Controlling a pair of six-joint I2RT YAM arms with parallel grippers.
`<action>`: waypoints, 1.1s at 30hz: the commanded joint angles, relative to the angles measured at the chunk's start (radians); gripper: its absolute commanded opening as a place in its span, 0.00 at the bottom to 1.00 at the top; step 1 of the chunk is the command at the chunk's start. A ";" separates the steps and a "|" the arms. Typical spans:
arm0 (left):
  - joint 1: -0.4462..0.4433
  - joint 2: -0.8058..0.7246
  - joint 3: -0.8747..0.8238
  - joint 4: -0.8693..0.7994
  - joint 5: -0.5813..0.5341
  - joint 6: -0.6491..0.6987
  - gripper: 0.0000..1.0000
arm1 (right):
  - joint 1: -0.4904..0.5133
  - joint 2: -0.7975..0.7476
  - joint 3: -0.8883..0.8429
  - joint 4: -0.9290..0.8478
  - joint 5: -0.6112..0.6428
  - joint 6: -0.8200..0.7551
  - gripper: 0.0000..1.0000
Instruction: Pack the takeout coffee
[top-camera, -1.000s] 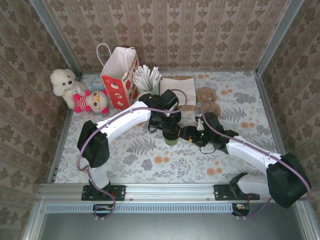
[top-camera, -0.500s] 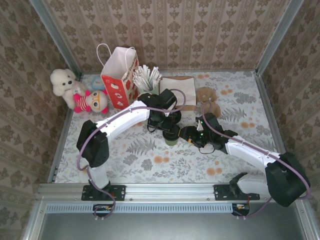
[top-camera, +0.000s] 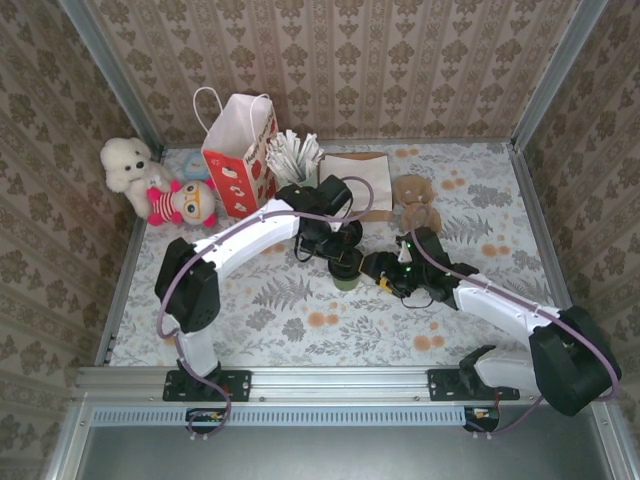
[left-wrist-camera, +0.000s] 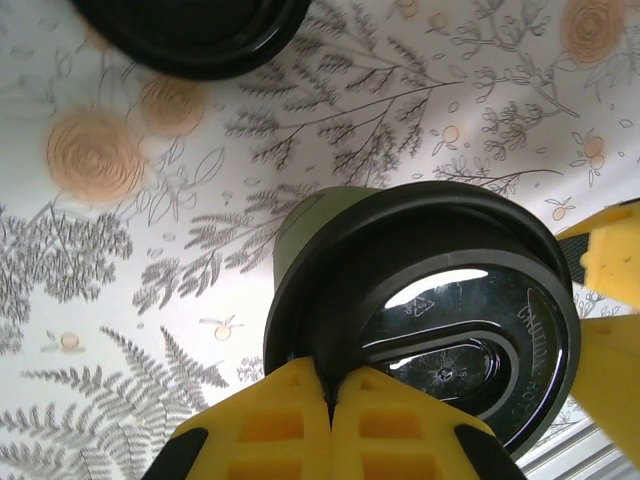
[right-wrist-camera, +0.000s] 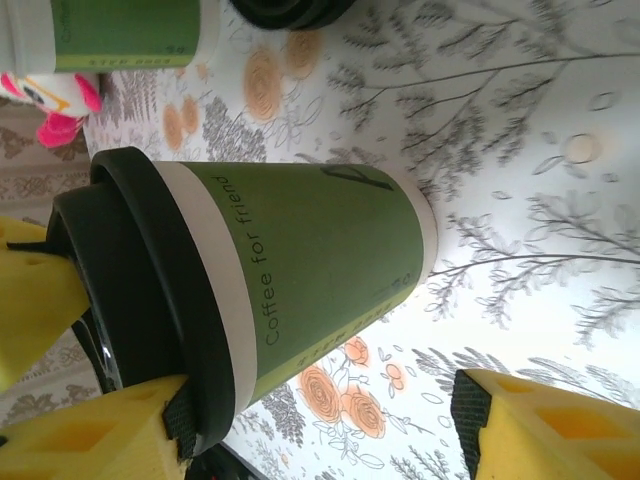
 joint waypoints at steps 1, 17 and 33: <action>-0.025 0.045 0.029 -0.095 -0.024 0.190 0.00 | -0.094 -0.091 0.047 -0.057 -0.066 -0.048 0.71; -0.042 0.124 0.171 -0.144 -0.028 0.325 0.00 | -0.173 0.118 0.106 -0.042 -0.296 -0.187 0.53; -0.060 0.130 0.157 -0.122 -0.011 0.299 0.00 | -0.152 0.151 0.110 0.016 -0.308 -0.174 0.53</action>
